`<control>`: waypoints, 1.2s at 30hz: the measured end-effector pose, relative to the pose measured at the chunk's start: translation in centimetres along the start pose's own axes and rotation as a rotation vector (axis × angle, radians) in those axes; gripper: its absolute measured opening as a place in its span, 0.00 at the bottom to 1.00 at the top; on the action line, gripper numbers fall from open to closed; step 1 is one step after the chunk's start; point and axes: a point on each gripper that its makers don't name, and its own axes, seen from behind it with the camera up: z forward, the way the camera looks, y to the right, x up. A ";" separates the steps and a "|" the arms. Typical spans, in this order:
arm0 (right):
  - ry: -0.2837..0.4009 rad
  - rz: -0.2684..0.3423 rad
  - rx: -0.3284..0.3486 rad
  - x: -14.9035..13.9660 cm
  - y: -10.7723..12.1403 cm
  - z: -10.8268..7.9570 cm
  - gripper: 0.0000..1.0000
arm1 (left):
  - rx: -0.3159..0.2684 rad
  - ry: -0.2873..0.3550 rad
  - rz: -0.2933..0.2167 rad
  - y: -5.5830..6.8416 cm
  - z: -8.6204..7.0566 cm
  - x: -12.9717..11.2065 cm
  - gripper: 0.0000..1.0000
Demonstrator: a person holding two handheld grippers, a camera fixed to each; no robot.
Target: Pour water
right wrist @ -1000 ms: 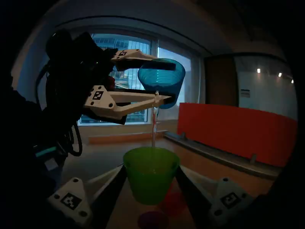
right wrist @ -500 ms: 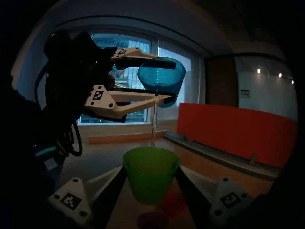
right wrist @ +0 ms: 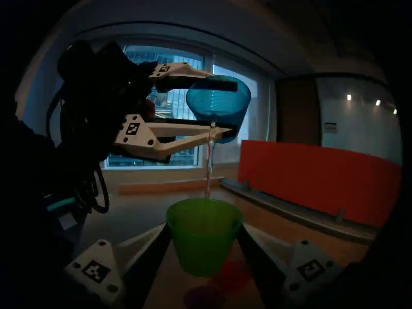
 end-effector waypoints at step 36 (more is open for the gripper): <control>0.006 -0.017 0.003 0.4 -0.5 0.2 0.89 | 0.029 0.000 0.094 -1.3 -0.8 0.3 0.86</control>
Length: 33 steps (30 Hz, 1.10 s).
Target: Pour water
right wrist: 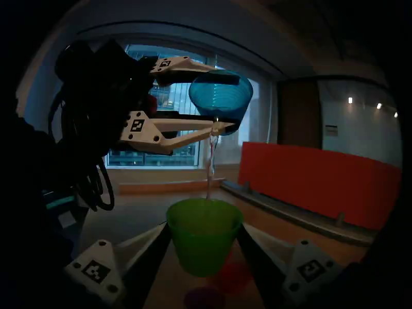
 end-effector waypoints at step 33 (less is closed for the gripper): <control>0.004 -0.013 0.002 0.2 -0.4 0.0 0.89 | 0.023 0.017 0.082 -1.0 -0.4 0.3 0.86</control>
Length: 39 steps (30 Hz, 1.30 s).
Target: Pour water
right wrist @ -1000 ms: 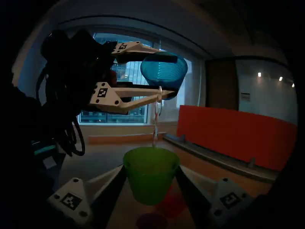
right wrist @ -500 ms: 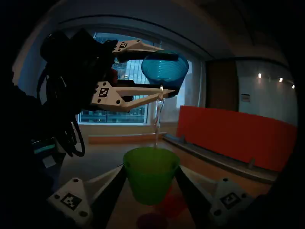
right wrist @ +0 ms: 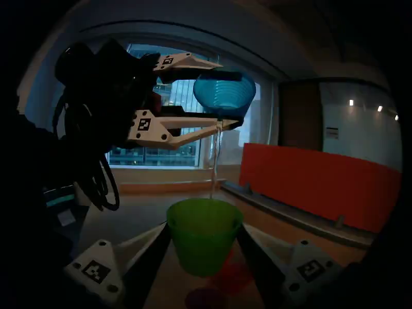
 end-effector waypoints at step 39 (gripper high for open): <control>0.010 -0.002 -0.006 0.3 0.3 -0.1 0.89 | -0.001 0.006 0.103 -0.5 0.2 0.4 0.86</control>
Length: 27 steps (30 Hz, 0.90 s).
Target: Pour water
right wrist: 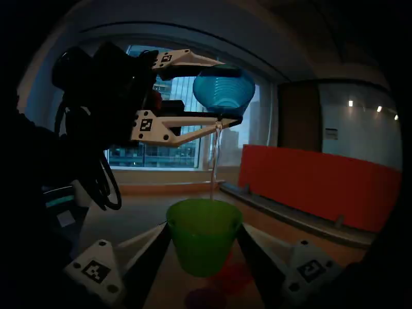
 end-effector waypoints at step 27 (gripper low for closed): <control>0.002 -0.005 -0.004 0.3 0.0 0.0 0.89 | 0.010 0.006 0.086 -0.5 0.1 0.5 0.86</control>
